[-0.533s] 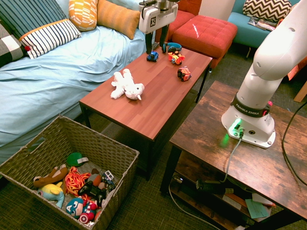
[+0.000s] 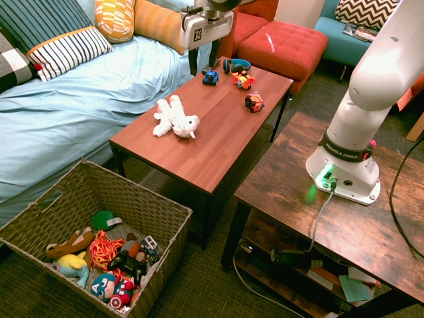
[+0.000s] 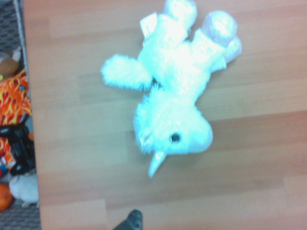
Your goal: Put the stuffed toy in the basket
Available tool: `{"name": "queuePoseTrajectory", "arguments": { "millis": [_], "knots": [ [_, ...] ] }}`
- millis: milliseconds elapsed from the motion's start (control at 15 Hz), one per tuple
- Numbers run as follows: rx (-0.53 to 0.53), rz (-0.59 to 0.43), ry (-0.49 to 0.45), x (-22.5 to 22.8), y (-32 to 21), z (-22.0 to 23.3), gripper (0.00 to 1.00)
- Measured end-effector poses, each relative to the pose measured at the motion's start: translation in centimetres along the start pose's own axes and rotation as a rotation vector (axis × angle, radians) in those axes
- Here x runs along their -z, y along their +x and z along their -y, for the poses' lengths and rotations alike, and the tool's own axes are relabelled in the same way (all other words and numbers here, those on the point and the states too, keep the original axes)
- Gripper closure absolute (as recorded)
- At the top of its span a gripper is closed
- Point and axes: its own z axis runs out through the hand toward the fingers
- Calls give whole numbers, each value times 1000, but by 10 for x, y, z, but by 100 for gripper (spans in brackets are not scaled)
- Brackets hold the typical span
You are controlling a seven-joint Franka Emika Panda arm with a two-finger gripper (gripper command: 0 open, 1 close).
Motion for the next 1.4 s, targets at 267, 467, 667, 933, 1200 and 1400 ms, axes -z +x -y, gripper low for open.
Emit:
{"name": "queuePoseTrajectory", "arguments": {
  "millis": [267,467,667,933,1200,1400],
  "knots": [
    [-15,22,-7,-72,26,26,0],
    [-43,38,-24,-123,43,40,0],
    [-66,56,-28,-165,53,58,0],
    [-89,83,-41,-212,62,79,0],
    [-114,100,-51,-244,72,85,0],
    [-121,109,-51,-251,72,88,100]
  ]
}}
